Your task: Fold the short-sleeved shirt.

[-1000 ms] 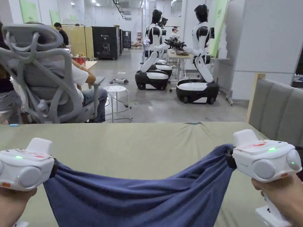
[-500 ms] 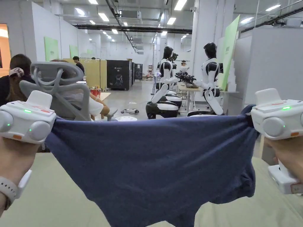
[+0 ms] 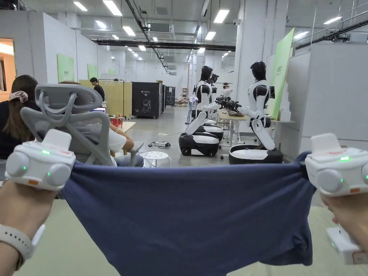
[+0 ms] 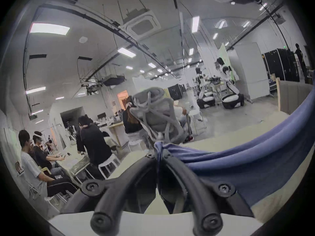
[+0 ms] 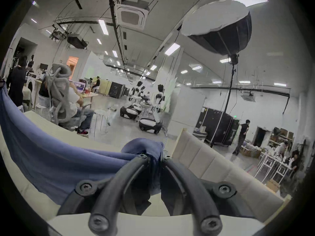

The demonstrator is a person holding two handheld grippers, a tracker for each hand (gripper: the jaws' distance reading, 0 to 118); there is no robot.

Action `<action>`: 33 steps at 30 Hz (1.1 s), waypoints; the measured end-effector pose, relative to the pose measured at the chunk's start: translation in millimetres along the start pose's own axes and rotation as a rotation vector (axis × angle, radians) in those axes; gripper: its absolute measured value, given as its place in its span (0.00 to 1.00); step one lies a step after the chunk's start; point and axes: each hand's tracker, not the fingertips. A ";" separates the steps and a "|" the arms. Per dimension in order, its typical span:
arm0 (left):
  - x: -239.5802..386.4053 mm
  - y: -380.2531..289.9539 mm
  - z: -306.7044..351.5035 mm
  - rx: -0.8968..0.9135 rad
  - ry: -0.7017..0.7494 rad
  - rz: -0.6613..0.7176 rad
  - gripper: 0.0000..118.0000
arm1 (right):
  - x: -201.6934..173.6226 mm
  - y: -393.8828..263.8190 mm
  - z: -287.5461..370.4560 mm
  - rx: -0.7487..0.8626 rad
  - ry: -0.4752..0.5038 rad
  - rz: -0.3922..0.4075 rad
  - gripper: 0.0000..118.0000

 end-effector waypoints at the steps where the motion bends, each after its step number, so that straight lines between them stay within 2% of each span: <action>1: 8.3 -17.4 -6.9 -0.024 -0.002 -0.006 0.00 | -6.5 -17.3 -6.6 -0.026 0.005 -0.002 0.07; 3: 18.1 -44.8 -15.1 -0.051 -0.004 -0.003 0.00 | -12.0 -46.4 -30.3 -0.067 0.011 -0.003 0.07; 9: 19.4 -83.2 4.7 -0.105 -0.034 0.017 0.00 | -16.4 -92.7 -22.0 -0.118 0.044 0.004 0.07; 16: 4.7 -138.2 79.1 -0.190 -0.147 0.083 0.00 | -7.6 -161.6 49.8 -0.219 0.127 0.028 0.07; 19: 0.3 -186.7 121.2 -0.270 -0.223 0.079 0.00 | -8.4 -215.5 90.0 -0.281 0.187 0.071 0.07; 21: -0.4 -230.8 148.3 -0.358 -0.264 0.084 0.00 | -11.3 -261.6 119.2 -0.362 0.239 0.070 0.07; 24: 0.6 -295.5 174.8 -0.476 -0.309 0.104 0.00 | -19.5 -324.1 153.7 -0.475 0.294 0.064 0.07; 27: 1.9 -343.3 191.2 -0.548 -0.310 0.163 0.00 | -27.2 -368.6 176.0 -0.557 0.300 0.019 0.08; 28: -1.7 -352.4 188.0 -0.535 -0.306 0.195 0.02 | -26.5 -375.7 179.6 -0.554 0.306 -0.007 0.14; 29: -4.8 -352.0 194.9 -0.484 -0.309 0.231 0.19 | -25.1 -375.0 182.7 -0.547 0.311 -0.033 0.33; 30: -6.0 -346.8 202.9 -0.442 -0.290 0.242 0.46 | -26.6 -367.6 186.6 -0.550 0.301 -0.039 0.56; 31: -5.1 -336.6 212.6 -0.398 -0.279 0.234 0.69 | -27.6 -356.7 193.3 -0.526 0.295 -0.051 0.74; 32: -2.2 -326.8 218.9 -0.344 -0.300 0.231 0.84 | -30.1 -343.2 201.0 -0.474 0.311 -0.079 0.86; 33: 2.7 -315.5 230.1 -0.282 -0.328 0.240 0.84 | -35.1 -328.3 208.8 -0.417 0.335 -0.106 0.89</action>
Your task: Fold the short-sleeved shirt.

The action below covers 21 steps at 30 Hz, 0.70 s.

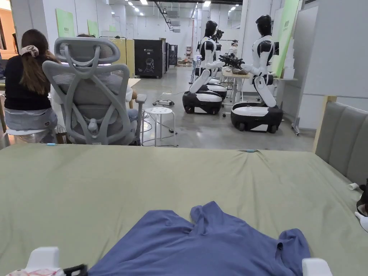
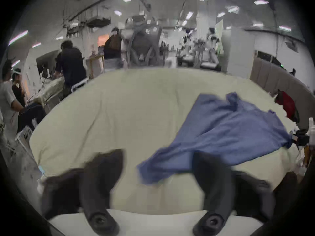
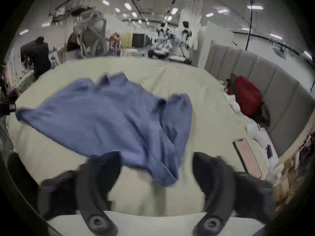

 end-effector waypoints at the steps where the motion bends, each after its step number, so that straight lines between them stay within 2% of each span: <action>1: 15.1 8.1 11.8 0.061 -0.040 -0.019 0.84 | -11.0 13.4 11.5 0.056 0.026 -0.008 0.89; 4: 66.1 27.7 28.4 0.170 -0.046 -0.079 0.84 | -57.1 40.9 36.0 0.200 0.108 -0.001 0.89; 6: 92.0 38.1 29.9 0.190 -0.106 -0.094 0.83 | -83.2 54.6 47.4 0.286 0.158 -0.019 0.89; 7: 104.6 39.0 30.2 0.185 -0.125 -0.100 0.81 | -93.1 57.9 51.3 0.318 0.154 -0.024 0.89; 8: 112.9 41.9 28.5 0.181 -0.141 -0.106 0.74 | -102.8 61.6 53.4 0.338 0.156 -0.010 0.85; 9: 117.9 43.2 26.9 0.178 -0.137 -0.109 0.64 | -110.6 64.0 54.3 0.340 0.151 0.003 0.77; 10: 122.3 43.8 25.5 0.180 -0.129 -0.115 0.48 | -118.3 64.5 54.9 0.347 0.127 0.016 0.61; 11: 125.4 41.8 25.7 0.178 -0.118 -0.124 0.16 | -124.5 64.8 54.0 0.348 0.100 0.033 0.31; 12: 125.2 41.3 24.3 0.179 -0.113 -0.125 0.00 | -128.6 64.5 52.9 0.347 0.089 0.040 0.11; 13: 121.1 39.9 25.4 0.185 -0.104 -0.120 0.00 | -130.1 63.3 50.1 0.346 0.083 0.039 0.02; 15: 106.3 39.1 25.0 0.160 -0.139 -0.103 0.00 | -132.2 62.9 47.4 0.336 0.102 0.042 0.01; 18: 64.8 33.6 13.0 0.110 -0.089 -0.055 0.00 | -137.5 60.5 37.8 0.308 0.111 0.068 0.00; 21: 5.2 30.5 -14.9 -0.066 -0.082 0.096 0.00 | -141.4 58.9 26.6 0.277 0.130 0.064 0.00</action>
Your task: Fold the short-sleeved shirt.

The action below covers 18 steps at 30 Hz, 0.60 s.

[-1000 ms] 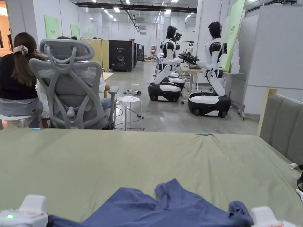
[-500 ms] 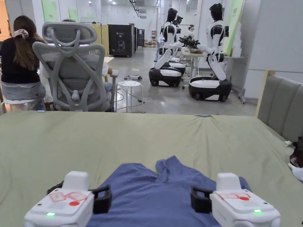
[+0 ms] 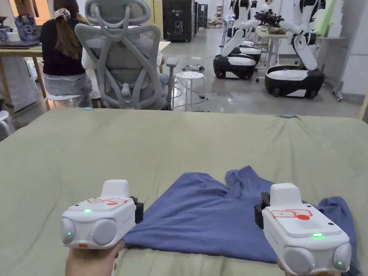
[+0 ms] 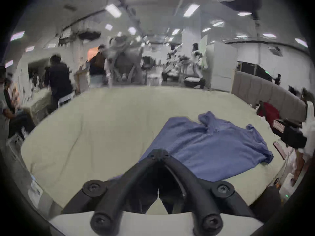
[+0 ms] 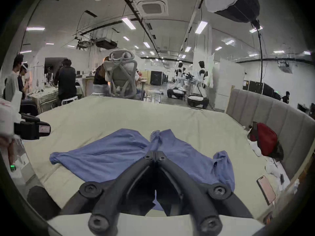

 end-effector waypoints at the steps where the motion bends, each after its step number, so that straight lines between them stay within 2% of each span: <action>1: -21.4 1.7 -8.3 -0.066 -0.012 0.059 0.00 | -2.2 -1.7 -4.0 -0.004 0.005 -0.002 0.00; 4: -70.4 3.5 -26.4 -0.165 -0.037 0.147 0.00 | -8.2 -6.4 -14.0 -0.022 0.021 0.004 0.00; 5: -80.0 3.8 -30.8 -0.170 -0.037 0.160 0.03 | -9.6 -7.8 -17.6 -0.029 0.026 0.005 0.00; 6: -86.0 4.6 -36.3 -0.176 -0.046 0.161 0.19 | -10.8 -9.4 -22.0 -0.040 0.028 0.007 0.00; 7: -91.7 4.5 -41.7 -0.195 -0.050 0.162 0.49 | -10.6 -11.1 -25.4 -0.049 0.036 0.007 0.00; 8: -94.6 3.6 -47.4 -0.220 -0.060 0.167 0.88 | -10.0 -12.3 -28.5 -0.059 0.041 0.007 0.00; 9: -95.4 0.7 -55.2 -0.244 -0.060 0.166 0.99 | -9.8 -13.4 -32.1 -0.068 0.042 0.010 0.00; 10: -85.4 -3.1 -55.7 -0.272 -0.073 0.145 0.97 | -9.1 -14.4 -35.5 -0.074 0.040 0.013 0.00; 11: -83.4 -6.1 -59.3 -0.271 -0.085 0.133 0.88 | -7.6 -15.0 -37.7 -0.078 0.038 0.012 0.00; 14: -75.1 -19.3 -82.2 -0.318 -0.036 0.101 0.78 | -2.1 -17.2 -43.8 -0.093 0.033 0.002 0.00; 15: -70.8 -26.0 -89.7 -0.346 -0.023 0.078 0.70 | -0.8 -18.0 -45.6 -0.097 0.030 -0.001 0.00; 16: -65.3 -33.2 -96.1 -0.382 -0.021 0.049 0.60 | 0.3 -18.9 -46.6 -0.102 0.028 -0.001 0.00; 17: -59.2 -40.0 -100.9 -0.416 -0.015 0.016 0.36 | 1.2 -19.6 -47.7 -0.105 0.027 0.000 0.00; 18: -52.4 -48.7 -104.2 -0.428 -0.017 -0.041 0.19 | 2.2 -20.5 -49.2 -0.108 0.024 0.002 0.00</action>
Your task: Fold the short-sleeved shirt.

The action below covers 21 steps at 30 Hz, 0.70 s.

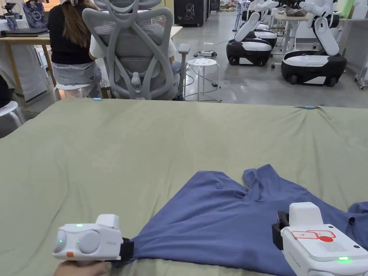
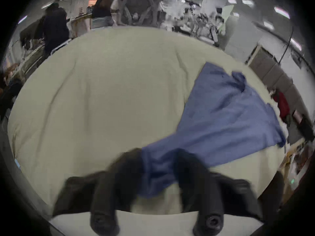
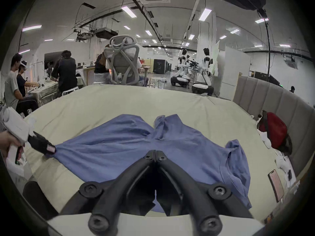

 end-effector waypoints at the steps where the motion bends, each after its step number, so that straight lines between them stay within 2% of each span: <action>1: 9.5 -3.9 2.9 0.056 -0.003 -0.037 0.09 | 1.5 -0.5 -1.5 -0.003 -0.001 -0.001 0.00; 3: 19.7 -0.6 11.9 0.049 0.030 -0.029 0.05 | 4.2 -1.2 -4.3 -0.013 0.002 -0.008 0.00; 10: 40.2 8.0 78.0 0.273 0.052 -0.089 0.05 | 33.4 10.3 -26.2 -0.041 -0.012 -0.013 0.00; 16: 65.5 2.6 82.9 0.322 0.080 -0.152 0.05 | 100.4 36.2 -102.7 -0.166 -0.089 0.049 0.00; 19: 79.3 -2.2 75.1 0.323 0.073 -0.169 0.05 | 135.2 45.0 -154.0 -0.206 -0.013 0.023 0.02; 20: 81.0 -2.2 70.7 0.321 0.073 -0.176 0.05 | 142.4 45.9 -169.5 -0.214 0.023 0.024 0.24; 21: 83.5 -2.8 67.9 0.315 0.068 -0.178 0.05 | 148.0 47.1 -185.7 -0.232 0.036 0.031 0.60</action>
